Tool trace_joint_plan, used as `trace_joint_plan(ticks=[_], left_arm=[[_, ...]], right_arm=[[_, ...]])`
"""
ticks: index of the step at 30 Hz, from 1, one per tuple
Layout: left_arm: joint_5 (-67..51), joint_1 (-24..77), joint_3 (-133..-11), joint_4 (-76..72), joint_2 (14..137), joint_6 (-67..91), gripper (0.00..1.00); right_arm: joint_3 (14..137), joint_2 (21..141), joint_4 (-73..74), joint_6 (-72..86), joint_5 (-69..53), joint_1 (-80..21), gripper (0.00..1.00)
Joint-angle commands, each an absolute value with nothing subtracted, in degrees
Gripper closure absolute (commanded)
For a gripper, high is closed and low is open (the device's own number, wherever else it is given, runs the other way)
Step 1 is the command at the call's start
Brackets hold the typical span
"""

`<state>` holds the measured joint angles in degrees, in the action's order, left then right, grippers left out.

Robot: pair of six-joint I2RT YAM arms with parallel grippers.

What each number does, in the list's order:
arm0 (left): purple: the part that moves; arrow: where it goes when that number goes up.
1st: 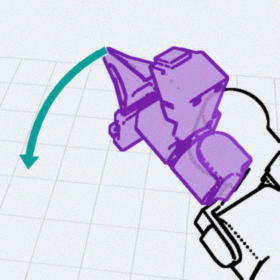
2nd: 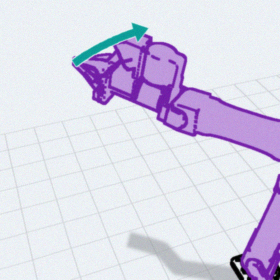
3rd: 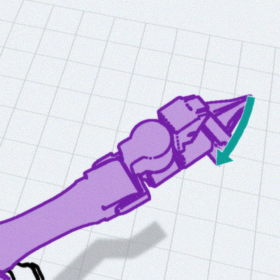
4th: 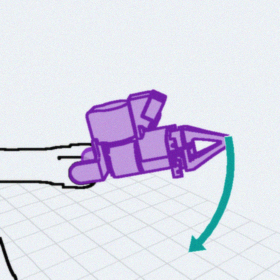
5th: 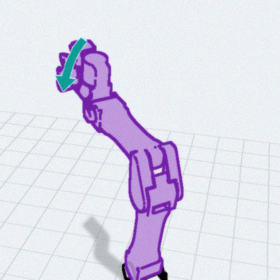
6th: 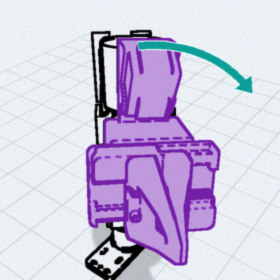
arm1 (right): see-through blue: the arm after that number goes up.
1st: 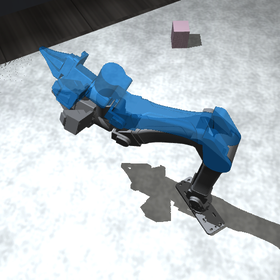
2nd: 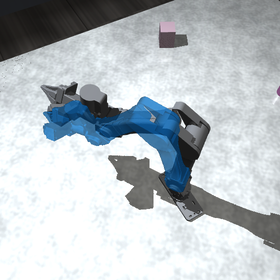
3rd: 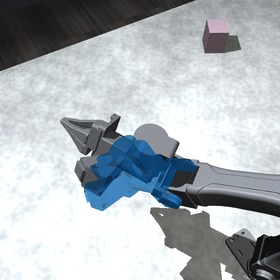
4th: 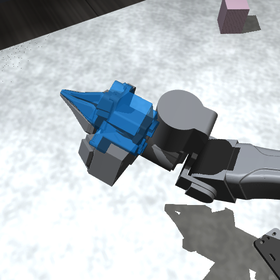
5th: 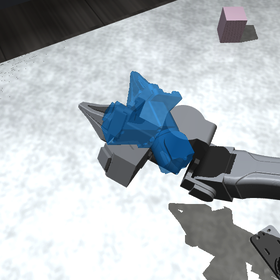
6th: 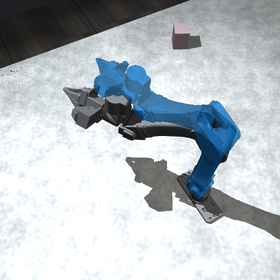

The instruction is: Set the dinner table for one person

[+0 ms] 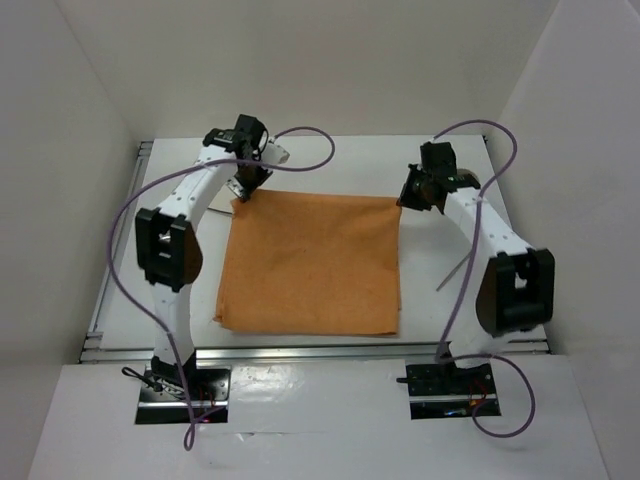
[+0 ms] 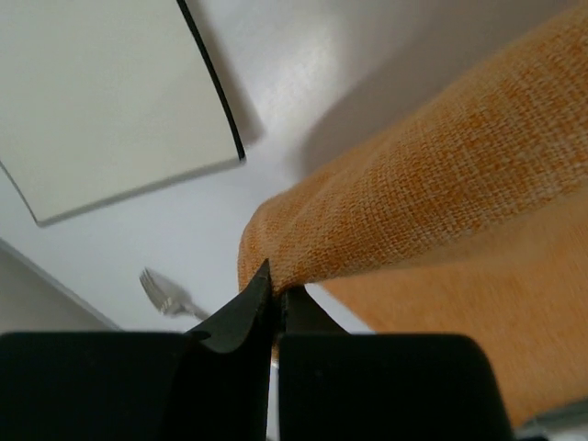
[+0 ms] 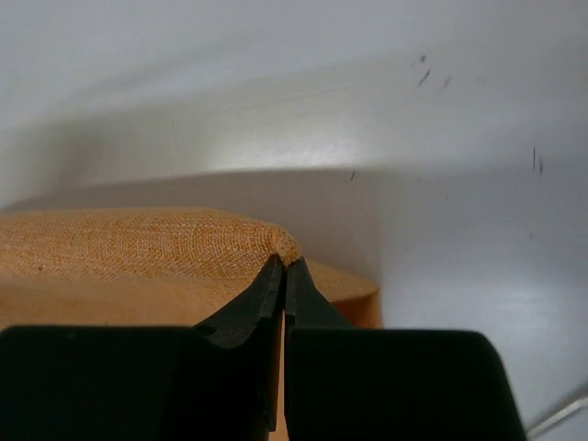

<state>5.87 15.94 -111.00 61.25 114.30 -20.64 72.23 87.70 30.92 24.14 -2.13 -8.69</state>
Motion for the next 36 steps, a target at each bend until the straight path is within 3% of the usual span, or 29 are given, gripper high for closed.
trace_joint_plan(ticks=[1, 7, 9, 13, 14, 15, 16, 21, 28, 32, 34, 36], left_arm=[[12.1, 13.1, -121.7, 60.0, 124.1, -19.9, 1.0], [13.8, 13.1, -128.6, 58.8, 132.9, -19.9, 1.0], [13.8, 13.1, -129.1, 58.2, 133.9, -19.2, 0.95], [12.6, 13.1, -131.1, 57.6, 135.4, -16.7, 0.42], [12.6, 13.1, -131.7, 57.6, 135.4, -16.1, 0.24], [13.1, 13.1, -133.1, 57.0, 135.9, -15.0, 0.13], [13.6, 13.1, -134.1, 57.0, 135.9, -14.4, 0.12], [16.5, 13.1, -131.3, 55.9, 128.8, -13.1, 0.1], [10.5, 11.0, -105.5, 53.9, 109.8, -10.9, 0.12], [7.2, 10.4, -97.0, 54.2, 103.1, -10.1, 0.13], [5.1, 9.7, -91.9, 54.2, 100.2, -9.4, 0.13], [3.8, 9.7, -88.3, 53.6, 98.3, -8.9, 0.14]], right_arm=[[78.8, 95.9, 22.9, 21.6, 5.3, -4.8, 1.0], [90.7, 111.7, 23.0, 18.3, 5.9, -4.8, 1.0], [93.6, 116.3, 23.7, 16.9, 6.5, -4.8, 0.94], [100.1, 121.1, 23.7, 15.6, 8.1, -4.8, 0.8], [101.3, 121.8, 23.7, 14.1, 8.6, -4.8, 0.58], [102.6, 122.9, 24.3, 14.1, 8.6, -4.8, 0.43], [105.4, 123.0, 25.8, 13.2, 8.6, -4.8, 0.38], [103.7, 117.9, 30.8, 12.1, 9.4, -8.5, 0.33], [75.8, 101.5, 34.6, 20.4, 3.5, -9.7, 0.33], [68.0, 98.2, 33.8, 24.0, 2.4, -9.7, 0.33], [65.7, 97.7, 32.5, 24.8, 1.1, -9.7, 0.34], [62.3, 97.6, 29.5, 24.8, -0.6, -10.2, 0.45]])
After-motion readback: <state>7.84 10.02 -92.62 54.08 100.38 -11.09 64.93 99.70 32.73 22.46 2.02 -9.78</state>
